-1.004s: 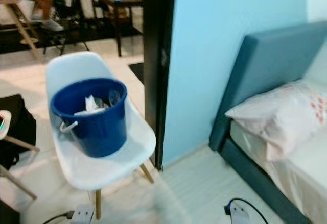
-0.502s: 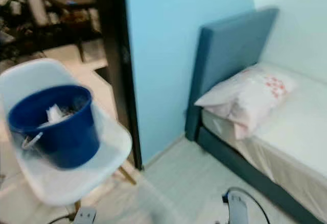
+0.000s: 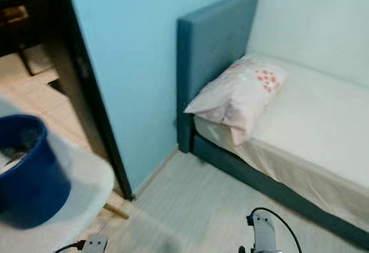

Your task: Clean up the room

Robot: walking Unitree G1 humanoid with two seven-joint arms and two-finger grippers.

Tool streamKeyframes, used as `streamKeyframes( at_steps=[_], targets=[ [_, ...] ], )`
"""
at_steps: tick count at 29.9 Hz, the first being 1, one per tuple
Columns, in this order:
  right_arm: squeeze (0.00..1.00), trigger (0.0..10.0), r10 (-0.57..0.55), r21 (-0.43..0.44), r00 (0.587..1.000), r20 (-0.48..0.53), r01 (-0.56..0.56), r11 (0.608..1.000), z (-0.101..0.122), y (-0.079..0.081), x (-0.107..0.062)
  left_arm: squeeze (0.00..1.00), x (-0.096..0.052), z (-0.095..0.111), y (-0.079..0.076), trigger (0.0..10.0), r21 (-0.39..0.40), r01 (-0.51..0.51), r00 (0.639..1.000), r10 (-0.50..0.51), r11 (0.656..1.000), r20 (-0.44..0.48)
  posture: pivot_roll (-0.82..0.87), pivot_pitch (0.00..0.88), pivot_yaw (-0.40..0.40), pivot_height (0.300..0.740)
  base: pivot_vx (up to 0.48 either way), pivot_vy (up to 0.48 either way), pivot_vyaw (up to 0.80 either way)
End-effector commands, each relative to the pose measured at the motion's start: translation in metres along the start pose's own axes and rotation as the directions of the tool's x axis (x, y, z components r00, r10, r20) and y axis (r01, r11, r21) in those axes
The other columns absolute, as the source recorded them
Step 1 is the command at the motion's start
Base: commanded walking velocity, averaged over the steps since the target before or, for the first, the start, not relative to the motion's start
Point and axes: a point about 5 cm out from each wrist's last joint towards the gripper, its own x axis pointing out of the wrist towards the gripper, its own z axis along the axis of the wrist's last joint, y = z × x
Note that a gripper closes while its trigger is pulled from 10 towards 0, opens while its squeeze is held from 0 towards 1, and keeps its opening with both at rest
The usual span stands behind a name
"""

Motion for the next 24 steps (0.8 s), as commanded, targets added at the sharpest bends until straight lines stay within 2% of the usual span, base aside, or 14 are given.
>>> streamKeyframes(
  at_steps=[1, 10, 15, 19, 21, 24],
  targets=[
    [0.00, 10.0, 0.000, -0.018, 1.000, -0.014, 0.000, 1.000, -0.003, 0.000, 0.000, 0.00, 0.000, -0.003, -0.004, 10.0, 0.004, 0.009, 1.000, -0.009, 1.000, -0.010, -0.03, 0.000, -0.049, 0.740, 0.000, 0.000, -0.77],
    [0.00, 10.0, 0.003, -0.077, 0.999, -0.033, -0.005, 0.997, -0.008, -0.002, -0.001, 0.00, 0.000, -0.002, -0.016, 10.0, 0.008, 0.023, 1.000, -0.023, 1.000, -0.006, -0.03, 0.000, -0.056, 0.740, 0.000, 0.000, -0.77],
    [0.00, 10.0, 0.005, -0.115, 0.999, -0.042, -0.010, 0.993, -0.010, -0.003, -0.001, 0.00, -0.001, -0.005, -0.003, 10.0, 0.011, 0.007, 1.000, -0.007, 1.000, -0.011, -0.03, 0.000, -0.061, 0.740, 0.000, 0.000, -0.77],
    [0.00, 10.0, 0.005, -0.129, 0.999, -0.040, -0.010, 0.992, -0.011, -0.003, -0.001, 0.00, -0.001, -0.004, 0.001, 10.0, 0.017, 0.003, 1.000, -0.003, 1.000, -0.009, -0.03, 0.000, -0.060, 0.740, 0.000, 0.000, -0.77],
    [0.00, 10.0, 0.004, -0.132, 0.999, -0.035, -0.009, 0.991, -0.010, -0.002, -0.001, 0.00, -0.001, -0.004, 0.003, 10.0, 0.020, 0.000, 1.000, 0.000, 1.000, -0.009, -0.03, 0.000, -0.060, 0.740, 0.000, 0.000, 0.00],
    [0.00, 10.0, 0.013, -0.180, 1.000, -0.023, -0.017, 0.983, -0.009, 0.000, -0.001, 0.00, -0.001, -0.006, 0.011, 10.0, 0.023, -0.011, 1.000, 0.011, 1.000, -0.012, -0.03, 0.000, -0.053, 0.740, 0.000, -0.396, 0.00]
  ],
)
